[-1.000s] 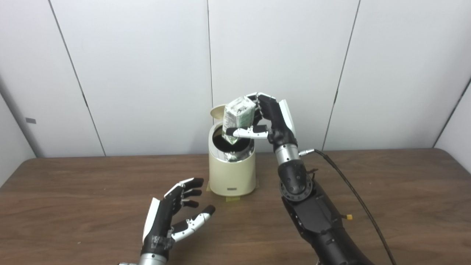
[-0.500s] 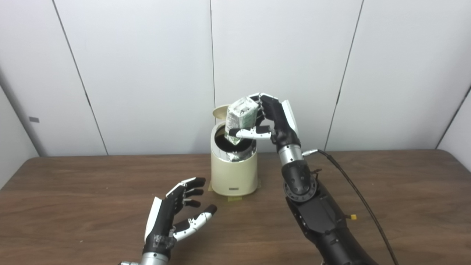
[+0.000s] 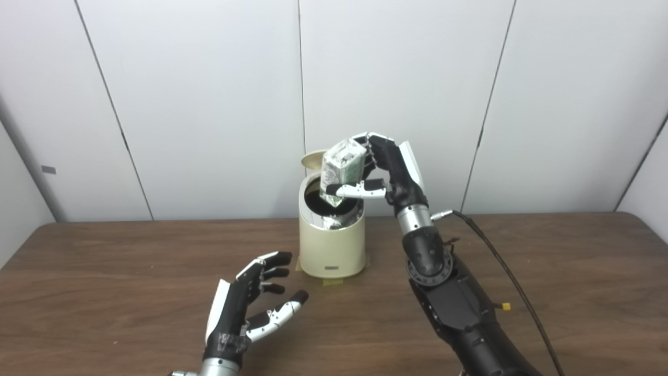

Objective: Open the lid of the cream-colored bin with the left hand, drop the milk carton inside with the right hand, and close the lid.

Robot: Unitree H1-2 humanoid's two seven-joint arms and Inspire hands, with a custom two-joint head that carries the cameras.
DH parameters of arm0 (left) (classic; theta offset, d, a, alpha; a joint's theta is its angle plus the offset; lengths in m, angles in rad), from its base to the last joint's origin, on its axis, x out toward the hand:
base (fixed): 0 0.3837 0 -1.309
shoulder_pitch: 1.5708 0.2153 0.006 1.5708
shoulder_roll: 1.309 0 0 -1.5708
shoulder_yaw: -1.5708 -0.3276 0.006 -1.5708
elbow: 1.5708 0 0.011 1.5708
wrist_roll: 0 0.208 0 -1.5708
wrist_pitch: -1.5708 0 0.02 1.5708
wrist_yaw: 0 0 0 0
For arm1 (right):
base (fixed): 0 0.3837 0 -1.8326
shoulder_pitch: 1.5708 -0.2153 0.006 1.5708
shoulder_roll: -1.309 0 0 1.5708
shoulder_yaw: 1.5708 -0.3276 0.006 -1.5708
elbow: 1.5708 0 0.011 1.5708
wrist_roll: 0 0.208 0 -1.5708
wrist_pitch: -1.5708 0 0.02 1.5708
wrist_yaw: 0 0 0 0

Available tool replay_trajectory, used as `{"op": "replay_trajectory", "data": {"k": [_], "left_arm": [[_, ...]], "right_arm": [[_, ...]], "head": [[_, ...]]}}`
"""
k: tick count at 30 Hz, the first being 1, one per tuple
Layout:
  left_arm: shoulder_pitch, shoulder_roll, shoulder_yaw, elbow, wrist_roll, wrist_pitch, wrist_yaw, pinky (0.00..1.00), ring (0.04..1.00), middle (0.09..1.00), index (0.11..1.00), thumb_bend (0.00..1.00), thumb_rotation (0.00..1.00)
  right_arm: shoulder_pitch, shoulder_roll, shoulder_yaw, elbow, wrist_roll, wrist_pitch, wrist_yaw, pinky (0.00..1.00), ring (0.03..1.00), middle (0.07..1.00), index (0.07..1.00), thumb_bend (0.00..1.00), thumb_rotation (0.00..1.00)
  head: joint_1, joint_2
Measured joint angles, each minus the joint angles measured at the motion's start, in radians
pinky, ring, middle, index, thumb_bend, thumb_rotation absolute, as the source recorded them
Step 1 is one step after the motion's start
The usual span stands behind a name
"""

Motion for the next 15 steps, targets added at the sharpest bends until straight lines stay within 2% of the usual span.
{"op": "replay_trajectory", "data": {"k": [13, 15], "left_arm": [[0.0, 0.0, -0.001, 0.0, 0.0, 0.0, 0.0, 0.63, 0.739, 0.776, 0.744, 0.62, 0.15], [0.0, 0.0, -0.002, 0.0, 0.001, 0.0, 0.0, 0.64, 0.739, 0.775, 0.747, 0.62, 0.15]], "right_arm": [[0.0, -0.003, 0.001, -0.001, 0.0, 0.002, 0.015, 0.3, 0.37, 0.462, 0.529, 0.53, 0.0], [0.001, -0.005, 0.007, 0.001, -0.001, 0.024, 0.035, 0.3, 0.365, 0.464, 0.529, 0.53, 0.0]], "head": [[0.003, 0.002], [0.003, 0.002]]}}
